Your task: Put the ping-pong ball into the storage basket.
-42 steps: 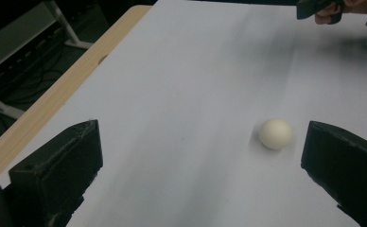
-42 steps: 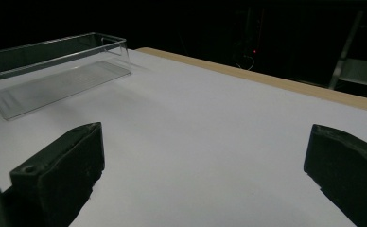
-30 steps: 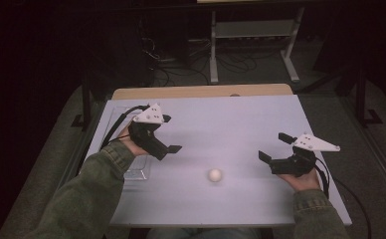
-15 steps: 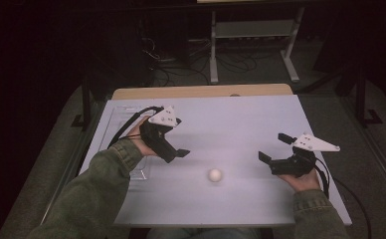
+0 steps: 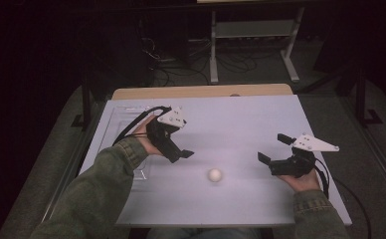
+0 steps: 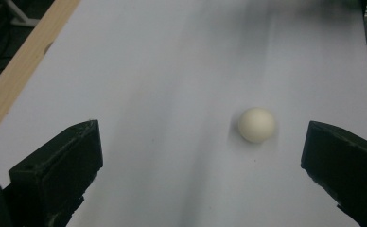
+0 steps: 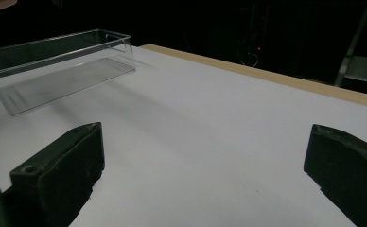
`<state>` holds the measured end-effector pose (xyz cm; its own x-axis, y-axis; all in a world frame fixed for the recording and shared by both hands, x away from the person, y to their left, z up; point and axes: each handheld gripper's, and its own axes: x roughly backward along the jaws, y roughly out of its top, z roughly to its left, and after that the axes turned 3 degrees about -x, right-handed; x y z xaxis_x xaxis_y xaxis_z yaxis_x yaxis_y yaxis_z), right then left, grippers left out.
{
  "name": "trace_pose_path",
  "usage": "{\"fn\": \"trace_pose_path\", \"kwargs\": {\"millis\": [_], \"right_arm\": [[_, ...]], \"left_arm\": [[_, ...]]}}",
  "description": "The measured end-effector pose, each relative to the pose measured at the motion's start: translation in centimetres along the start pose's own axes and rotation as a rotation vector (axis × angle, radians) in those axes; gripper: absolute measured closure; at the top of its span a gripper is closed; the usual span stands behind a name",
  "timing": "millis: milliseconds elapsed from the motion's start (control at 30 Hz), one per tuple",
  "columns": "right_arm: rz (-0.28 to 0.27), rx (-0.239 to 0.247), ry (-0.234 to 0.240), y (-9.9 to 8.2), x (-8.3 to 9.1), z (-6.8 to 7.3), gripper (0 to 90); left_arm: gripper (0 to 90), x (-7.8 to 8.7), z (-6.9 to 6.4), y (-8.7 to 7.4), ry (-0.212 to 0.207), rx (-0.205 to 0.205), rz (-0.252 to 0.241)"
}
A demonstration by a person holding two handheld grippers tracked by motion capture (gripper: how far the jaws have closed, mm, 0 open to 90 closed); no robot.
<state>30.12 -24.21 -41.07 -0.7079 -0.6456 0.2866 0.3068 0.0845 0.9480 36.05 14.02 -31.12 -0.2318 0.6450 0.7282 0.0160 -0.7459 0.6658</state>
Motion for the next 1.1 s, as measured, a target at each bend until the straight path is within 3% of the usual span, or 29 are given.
{"fn": "trace_pose_path", "kwargs": {"millis": [733, 1100], "right_arm": [[-0.001, 0.002, 0.004, 0.0, 0.0, 0.0, 0.0], [-0.002, 0.002, 0.003, 0.0, 0.0, 0.0, 0.0]], "left_arm": [[0.0, -2.3, 0.0, 0.5, -0.036, -0.026, 0.091], [0.0, -3.7, -0.2, 0.8, -0.077, -0.046, 0.128]]}}
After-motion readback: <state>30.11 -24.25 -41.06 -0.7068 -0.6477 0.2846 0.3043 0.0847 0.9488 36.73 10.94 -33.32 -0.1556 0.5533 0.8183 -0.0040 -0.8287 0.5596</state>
